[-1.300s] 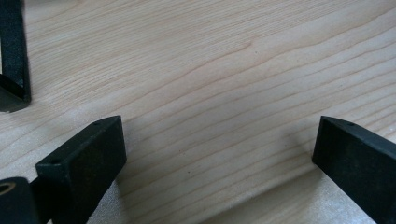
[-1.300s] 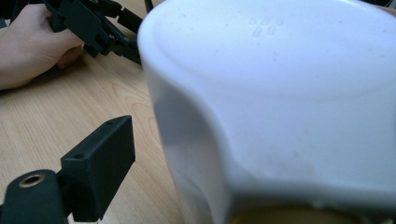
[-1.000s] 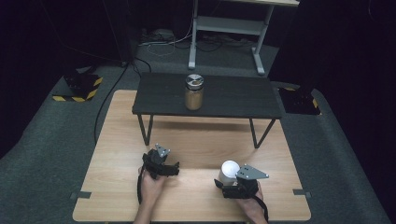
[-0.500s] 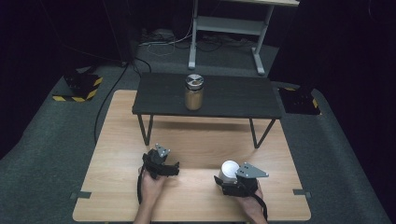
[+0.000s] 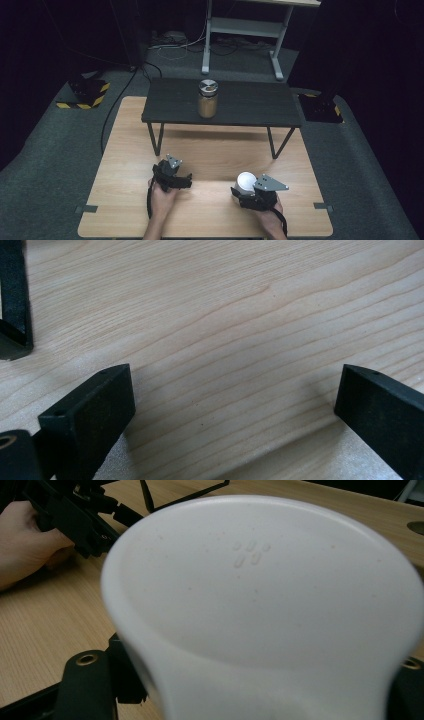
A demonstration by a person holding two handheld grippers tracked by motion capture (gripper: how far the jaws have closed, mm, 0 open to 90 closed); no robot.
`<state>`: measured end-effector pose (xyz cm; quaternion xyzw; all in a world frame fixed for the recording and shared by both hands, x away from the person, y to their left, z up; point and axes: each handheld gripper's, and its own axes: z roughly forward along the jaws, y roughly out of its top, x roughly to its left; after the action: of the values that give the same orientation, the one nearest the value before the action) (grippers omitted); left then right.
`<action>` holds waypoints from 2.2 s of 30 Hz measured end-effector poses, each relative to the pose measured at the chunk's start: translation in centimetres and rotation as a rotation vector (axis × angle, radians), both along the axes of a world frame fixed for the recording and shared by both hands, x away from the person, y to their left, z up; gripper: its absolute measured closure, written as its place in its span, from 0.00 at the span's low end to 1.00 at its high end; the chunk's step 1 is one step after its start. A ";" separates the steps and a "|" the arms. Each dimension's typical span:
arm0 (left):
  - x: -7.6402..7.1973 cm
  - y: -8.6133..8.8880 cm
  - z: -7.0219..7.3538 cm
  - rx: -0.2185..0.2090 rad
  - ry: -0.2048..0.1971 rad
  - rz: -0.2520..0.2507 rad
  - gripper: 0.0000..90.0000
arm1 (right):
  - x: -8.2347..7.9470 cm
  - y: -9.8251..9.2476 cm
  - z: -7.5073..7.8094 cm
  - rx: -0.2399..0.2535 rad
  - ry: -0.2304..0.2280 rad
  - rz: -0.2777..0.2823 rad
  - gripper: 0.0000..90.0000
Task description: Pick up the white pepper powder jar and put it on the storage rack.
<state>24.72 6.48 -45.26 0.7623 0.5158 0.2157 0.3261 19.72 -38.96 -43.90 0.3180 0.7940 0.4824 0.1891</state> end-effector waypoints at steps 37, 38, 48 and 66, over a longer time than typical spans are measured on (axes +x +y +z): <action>0.0 0.0 0.0 0.000 0.000 0.000 0.03 | -0.2 -0.1 1.3 0.004 -0.040 0.005 0.34; 0.0 0.0 0.0 0.000 0.000 0.000 0.03 | -0.1 -0.2 1.4 0.004 -0.037 0.007 0.34; 0.0 0.0 0.0 0.001 0.001 0.000 0.03 | 0.5 -0.5 2.6 0.008 -0.041 0.023 0.34; 0.0 0.0 0.0 0.000 -0.001 -0.001 0.03 | 2.3 -1.9 5.7 0.042 -0.050 0.037 0.34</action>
<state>24.73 6.49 -45.27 0.7624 0.5155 0.2157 0.3264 21.97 -40.88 -38.20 0.2951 0.7845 0.5101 0.1932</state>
